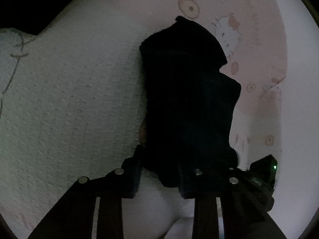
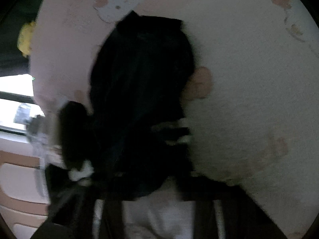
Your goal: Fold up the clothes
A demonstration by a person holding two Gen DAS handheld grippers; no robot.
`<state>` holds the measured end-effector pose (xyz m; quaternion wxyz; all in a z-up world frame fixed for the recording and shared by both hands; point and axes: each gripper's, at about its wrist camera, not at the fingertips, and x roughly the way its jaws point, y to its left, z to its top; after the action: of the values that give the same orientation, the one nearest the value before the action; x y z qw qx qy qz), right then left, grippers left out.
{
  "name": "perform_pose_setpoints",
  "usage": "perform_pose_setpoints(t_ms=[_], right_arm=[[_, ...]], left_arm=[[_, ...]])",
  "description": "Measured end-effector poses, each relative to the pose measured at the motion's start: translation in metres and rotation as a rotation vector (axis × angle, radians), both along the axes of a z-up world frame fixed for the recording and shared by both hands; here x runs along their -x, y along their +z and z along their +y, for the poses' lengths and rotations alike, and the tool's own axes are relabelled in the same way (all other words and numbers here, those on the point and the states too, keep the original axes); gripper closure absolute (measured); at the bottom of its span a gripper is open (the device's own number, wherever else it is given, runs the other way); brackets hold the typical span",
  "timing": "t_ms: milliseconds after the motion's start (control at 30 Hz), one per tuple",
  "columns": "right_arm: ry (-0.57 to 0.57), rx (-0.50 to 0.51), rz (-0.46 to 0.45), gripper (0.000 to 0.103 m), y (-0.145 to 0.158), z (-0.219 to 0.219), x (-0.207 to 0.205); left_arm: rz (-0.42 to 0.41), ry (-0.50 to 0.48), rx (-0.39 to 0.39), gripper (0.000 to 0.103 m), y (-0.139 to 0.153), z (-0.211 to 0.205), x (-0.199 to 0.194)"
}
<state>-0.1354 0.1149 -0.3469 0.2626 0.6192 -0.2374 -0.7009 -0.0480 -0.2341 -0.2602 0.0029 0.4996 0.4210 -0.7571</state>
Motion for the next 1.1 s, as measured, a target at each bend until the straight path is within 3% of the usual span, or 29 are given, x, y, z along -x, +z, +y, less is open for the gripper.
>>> perform_pose_setpoints(t_ms=[133,300,600,800,833,900,933,967,1000,1033,1100], right_arm=[[0.075,-0.093,0.098,0.097,0.021,-0.013,-0.013],[0.131,-0.165,0.121,0.098,0.038,-0.021,-0.03],[0.16,-0.197,0.1,0.098,0.044,-0.016,-0.053],[0.161,-0.19,0.134,0.098,0.047,-0.009,-0.059],[0.158,-0.188,0.15,0.097,0.05,-0.007,-0.059],[0.15,-0.203,0.204,0.096,0.058,-0.008,-0.06],[0.155,-0.222,0.223,0.094,0.061,-0.01,-0.06],[0.16,-0.241,0.241,0.08,0.064,-0.013,-0.06],[0.164,-0.259,0.258,0.058,0.067,-0.016,-0.061],[0.167,-0.277,0.272,0.05,0.069,-0.018,-0.062],[0.172,-0.306,0.295,0.046,0.074,-0.023,-0.063]], left_arm=[[0.007,-0.043,0.019,0.08,0.009,0.002,0.001],[0.044,-0.093,0.03,0.08,0.025,0.001,-0.004],[0.047,-0.165,0.065,0.08,0.029,0.005,-0.025],[0.103,-0.133,0.095,0.079,0.033,0.008,-0.037],[0.119,-0.119,0.09,0.077,0.034,0.009,-0.037],[0.146,-0.102,0.088,0.06,0.037,0.01,-0.036],[0.149,-0.099,0.099,0.034,0.039,0.009,-0.036],[0.151,-0.095,0.111,0.015,0.042,0.009,-0.037],[0.152,-0.091,0.124,0.015,0.045,0.009,-0.037],[0.161,-0.09,0.12,0.015,0.048,0.008,-0.037],[0.151,-0.077,0.099,0.015,0.051,0.002,-0.037]])
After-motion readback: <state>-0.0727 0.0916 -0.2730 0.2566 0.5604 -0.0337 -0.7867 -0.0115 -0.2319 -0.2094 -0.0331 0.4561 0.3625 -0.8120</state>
